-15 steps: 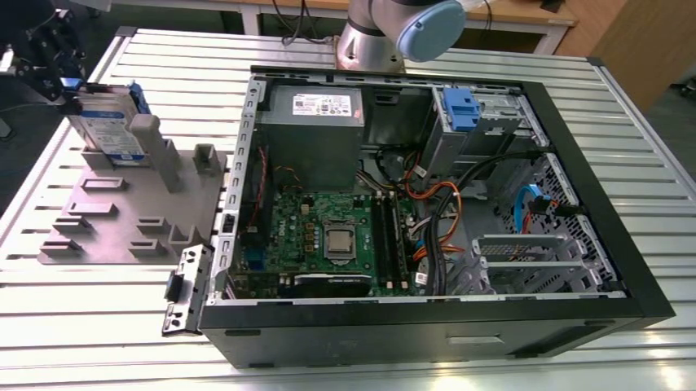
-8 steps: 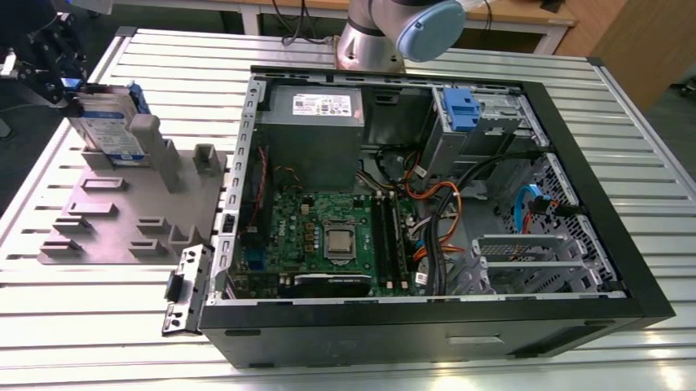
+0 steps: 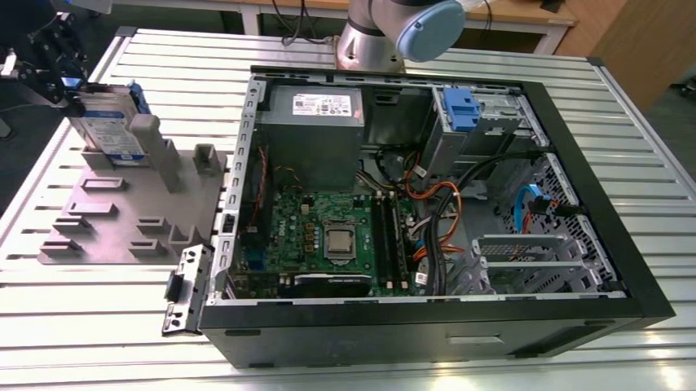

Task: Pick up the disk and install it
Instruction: 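Pick up the disk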

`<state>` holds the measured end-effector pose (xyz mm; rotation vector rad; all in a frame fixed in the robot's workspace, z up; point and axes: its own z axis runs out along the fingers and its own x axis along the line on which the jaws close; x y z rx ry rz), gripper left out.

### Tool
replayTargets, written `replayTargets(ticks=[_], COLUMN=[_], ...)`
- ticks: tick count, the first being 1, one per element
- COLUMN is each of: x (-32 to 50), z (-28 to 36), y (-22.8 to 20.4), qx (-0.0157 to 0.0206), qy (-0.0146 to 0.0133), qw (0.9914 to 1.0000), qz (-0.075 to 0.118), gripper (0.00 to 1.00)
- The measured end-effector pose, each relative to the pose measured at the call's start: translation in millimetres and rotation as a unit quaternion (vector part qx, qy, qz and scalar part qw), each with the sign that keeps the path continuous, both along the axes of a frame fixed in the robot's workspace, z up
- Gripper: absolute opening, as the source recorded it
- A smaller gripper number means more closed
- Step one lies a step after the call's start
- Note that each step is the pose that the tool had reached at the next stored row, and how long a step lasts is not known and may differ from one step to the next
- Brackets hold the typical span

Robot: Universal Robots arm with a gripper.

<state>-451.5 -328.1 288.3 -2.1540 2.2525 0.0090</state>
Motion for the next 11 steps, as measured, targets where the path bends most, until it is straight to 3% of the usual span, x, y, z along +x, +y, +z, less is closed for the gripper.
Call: replayTargets(ticks=[11], x=[-1.5], z=[0.3], y=[-0.1], qx=[0.0001], qy=[-0.0001], qw=[1.00000], qz=[0.000], gripper=[0.48])
